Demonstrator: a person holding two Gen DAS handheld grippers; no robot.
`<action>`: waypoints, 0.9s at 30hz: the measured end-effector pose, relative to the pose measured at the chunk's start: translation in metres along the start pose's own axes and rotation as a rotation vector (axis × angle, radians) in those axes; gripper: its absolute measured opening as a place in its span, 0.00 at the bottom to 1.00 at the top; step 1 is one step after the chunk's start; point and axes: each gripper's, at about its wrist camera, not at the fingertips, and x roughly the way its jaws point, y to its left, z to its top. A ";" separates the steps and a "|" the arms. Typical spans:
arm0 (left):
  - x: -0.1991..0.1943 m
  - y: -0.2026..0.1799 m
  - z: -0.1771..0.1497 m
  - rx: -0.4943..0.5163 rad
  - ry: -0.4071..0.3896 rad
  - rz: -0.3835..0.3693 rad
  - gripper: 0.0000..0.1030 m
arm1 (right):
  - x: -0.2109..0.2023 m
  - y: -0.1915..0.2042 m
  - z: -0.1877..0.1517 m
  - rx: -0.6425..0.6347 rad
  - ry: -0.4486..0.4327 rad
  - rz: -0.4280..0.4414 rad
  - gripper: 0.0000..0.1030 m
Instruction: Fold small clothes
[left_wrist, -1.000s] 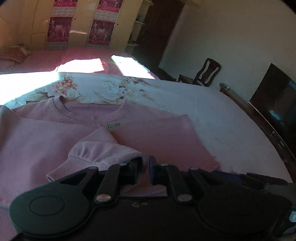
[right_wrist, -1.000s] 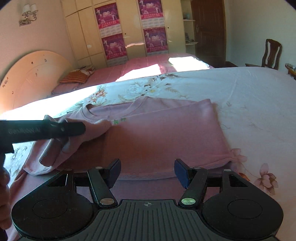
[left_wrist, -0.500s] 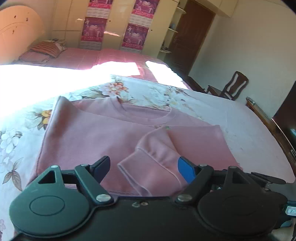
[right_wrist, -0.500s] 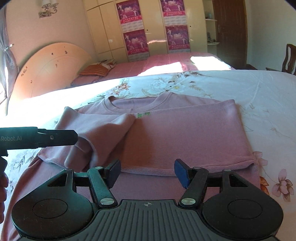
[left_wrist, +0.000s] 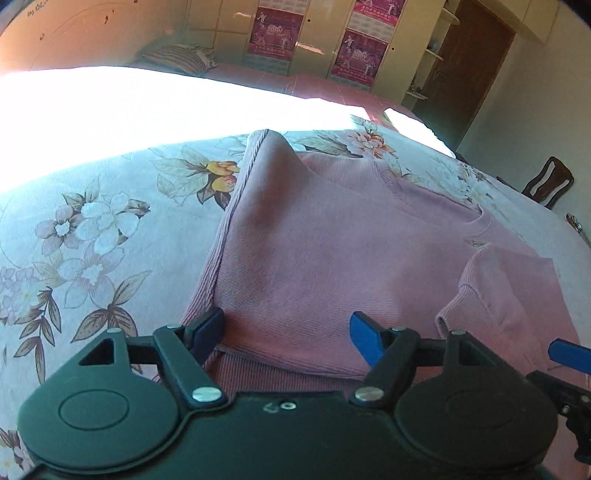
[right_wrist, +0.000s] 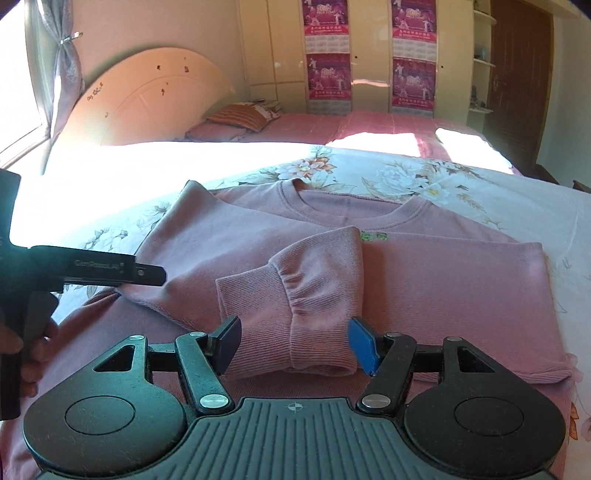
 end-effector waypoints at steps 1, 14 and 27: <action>0.002 -0.005 -0.002 0.032 -0.001 0.014 0.71 | 0.002 0.007 -0.002 -0.048 0.002 0.001 0.62; 0.005 0.006 0.003 0.000 0.019 -0.031 0.72 | 0.035 0.042 -0.051 -0.662 -0.022 -0.155 0.61; 0.003 0.002 0.003 0.017 0.021 -0.009 0.73 | 0.012 -0.076 0.005 0.135 -0.111 -0.134 0.06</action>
